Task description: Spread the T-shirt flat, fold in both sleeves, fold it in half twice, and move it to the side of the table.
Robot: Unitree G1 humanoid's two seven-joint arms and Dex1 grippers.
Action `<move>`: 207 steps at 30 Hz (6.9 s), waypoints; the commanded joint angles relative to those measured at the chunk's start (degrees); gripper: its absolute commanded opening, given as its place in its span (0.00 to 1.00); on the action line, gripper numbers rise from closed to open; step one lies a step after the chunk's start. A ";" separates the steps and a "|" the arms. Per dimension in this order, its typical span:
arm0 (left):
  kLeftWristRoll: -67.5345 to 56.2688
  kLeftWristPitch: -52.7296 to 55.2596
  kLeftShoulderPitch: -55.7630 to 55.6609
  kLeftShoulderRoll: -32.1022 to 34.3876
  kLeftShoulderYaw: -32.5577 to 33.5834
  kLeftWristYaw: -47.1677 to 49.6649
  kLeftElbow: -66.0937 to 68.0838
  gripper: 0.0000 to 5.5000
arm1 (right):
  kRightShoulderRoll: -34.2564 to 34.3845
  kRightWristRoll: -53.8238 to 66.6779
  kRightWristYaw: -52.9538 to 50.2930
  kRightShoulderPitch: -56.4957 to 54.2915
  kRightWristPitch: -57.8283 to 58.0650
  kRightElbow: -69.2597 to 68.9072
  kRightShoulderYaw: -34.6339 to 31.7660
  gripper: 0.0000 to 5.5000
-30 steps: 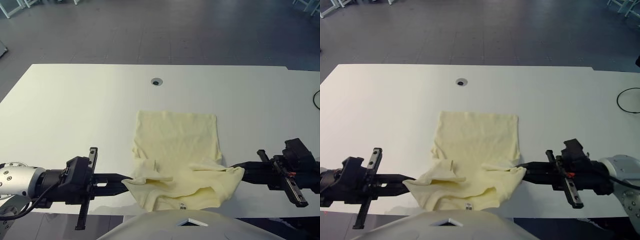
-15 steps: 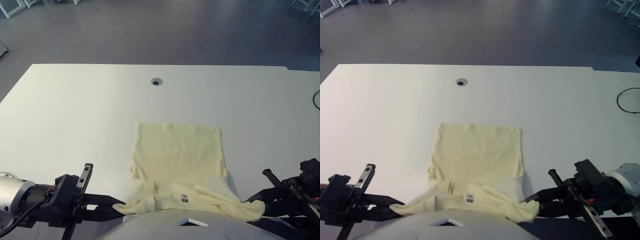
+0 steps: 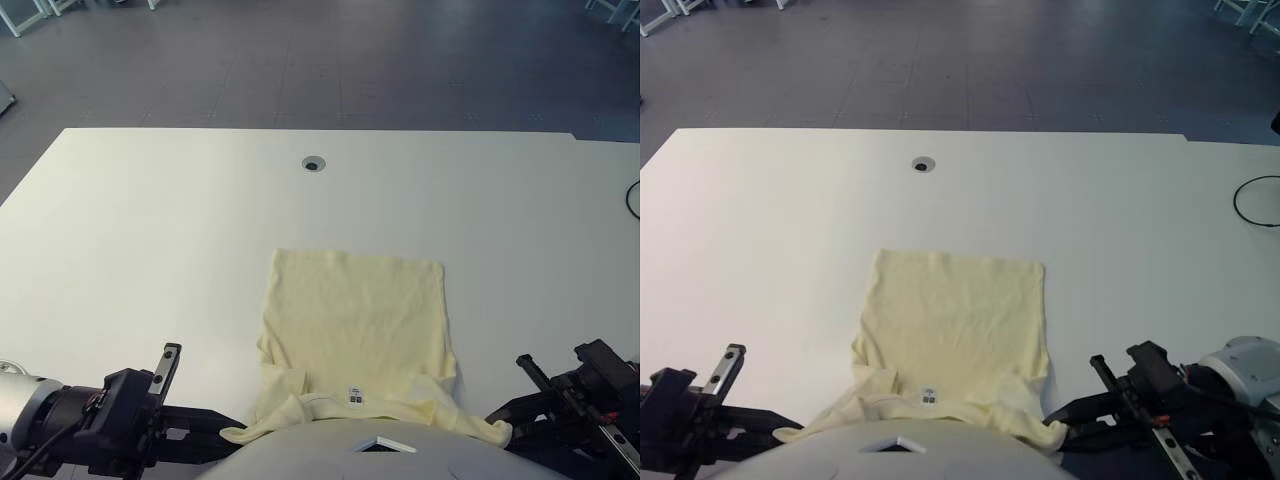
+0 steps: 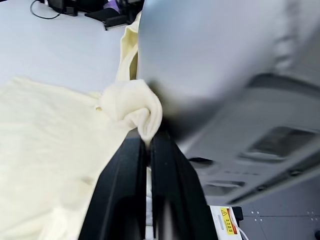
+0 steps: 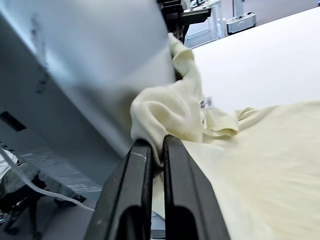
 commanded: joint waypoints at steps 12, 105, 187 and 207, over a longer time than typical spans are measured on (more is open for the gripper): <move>9.73 2.86 -39.53 -3.52 -29.97 5.08 24.94 0.00 | 2.64 -9.79 -5.20 -27.99 0.48 24.93 18.96 0.02; 47.55 -17.87 -40.94 -15.35 -55.59 6.54 54.81 0.01 | 22.53 -39.00 -23.25 -53.61 -10.91 70.68 28.69 0.00; 92.81 -83.02 -79.74 -13.14 -65.49 39.84 98.17 0.98 | 2.62 -43.23 -16.10 -28.37 -16.87 19.76 37.14 0.00; 142.21 -81.45 -103.22 -19.49 -93.39 115.79 108.92 0.98 | 10.32 -30.45 -23.10 -30.20 -0.64 3.30 37.40 0.00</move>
